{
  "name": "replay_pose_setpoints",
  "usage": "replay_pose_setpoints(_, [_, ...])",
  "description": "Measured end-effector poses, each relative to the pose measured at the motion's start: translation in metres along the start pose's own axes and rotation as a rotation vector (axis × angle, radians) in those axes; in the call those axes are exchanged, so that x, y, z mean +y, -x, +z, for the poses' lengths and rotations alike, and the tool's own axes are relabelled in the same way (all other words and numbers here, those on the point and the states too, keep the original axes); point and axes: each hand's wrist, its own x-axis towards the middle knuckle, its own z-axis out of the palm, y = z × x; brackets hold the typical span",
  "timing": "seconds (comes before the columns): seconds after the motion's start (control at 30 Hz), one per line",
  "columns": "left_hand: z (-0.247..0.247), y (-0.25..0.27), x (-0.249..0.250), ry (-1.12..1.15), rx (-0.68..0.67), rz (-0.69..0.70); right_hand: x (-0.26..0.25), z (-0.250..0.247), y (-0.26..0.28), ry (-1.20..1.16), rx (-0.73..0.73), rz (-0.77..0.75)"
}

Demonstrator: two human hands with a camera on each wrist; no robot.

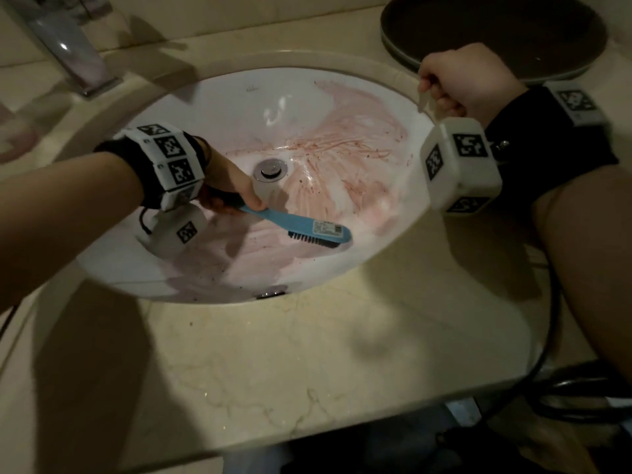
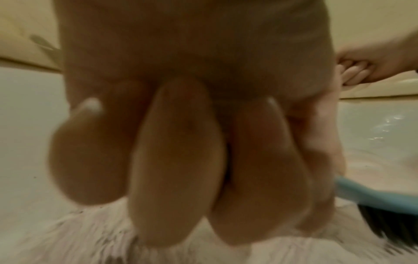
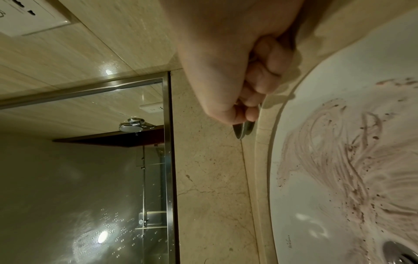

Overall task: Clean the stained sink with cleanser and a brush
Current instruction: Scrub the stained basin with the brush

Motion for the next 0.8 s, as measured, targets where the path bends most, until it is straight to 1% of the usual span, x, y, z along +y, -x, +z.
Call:
replay_pose_setpoints(0.1, [0.011, 0.002, 0.014, 0.025, 0.024, 0.083, 0.000, 0.000, 0.002, -0.013, 0.008, -0.010])
replay_pose_setpoints(0.17, [0.013, 0.004, 0.021, 0.011, 0.023, 0.110, -0.001, 0.000, 0.003, -0.019, 0.001, -0.011])
replay_pose_setpoints(0.23, [0.009, 0.007, 0.019, -0.030, 0.007, 0.077, 0.000, -0.001, 0.003, -0.028, 0.002, -0.007])
replay_pose_setpoints(0.3, [0.003, 0.009, 0.008, -0.057, -0.047, 0.020, 0.000, 0.000, 0.001, -0.040, 0.004, -0.001])
replay_pose_setpoints(0.37, [-0.001, 0.013, -0.004, -0.013, -0.087, -0.035, -0.002, 0.000, 0.001, -0.045, 0.002, 0.006])
replay_pose_setpoints(0.47, [-0.003, 0.018, -0.015, 0.075, -0.172, -0.053, -0.001, 0.000, 0.000, -0.057, -0.002, 0.000])
replay_pose_setpoints(0.53, [-0.001, 0.020, -0.017, 0.064, -0.199, -0.051, 0.000, -0.001, -0.001, -0.066, -0.006, -0.002])
replay_pose_setpoints(0.6, [0.002, 0.017, -0.012, 0.055, -0.119, -0.057, 0.000, -0.001, -0.001, -0.070, -0.006, 0.003])
replay_pose_setpoints(0.67, [0.006, 0.010, -0.003, -0.025, -0.036, -0.032, -0.001, 0.000, -0.002, -0.068, -0.003, 0.002])
replay_pose_setpoints(0.73, [0.009, 0.003, 0.007, -0.096, -0.043, 0.018, 0.000, 0.000, -0.004, -0.062, 0.003, 0.005])
replay_pose_setpoints(0.8, [0.007, -0.002, 0.010, -0.108, -0.074, 0.034, 0.000, 0.000, -0.006, -0.062, 0.003, 0.004])
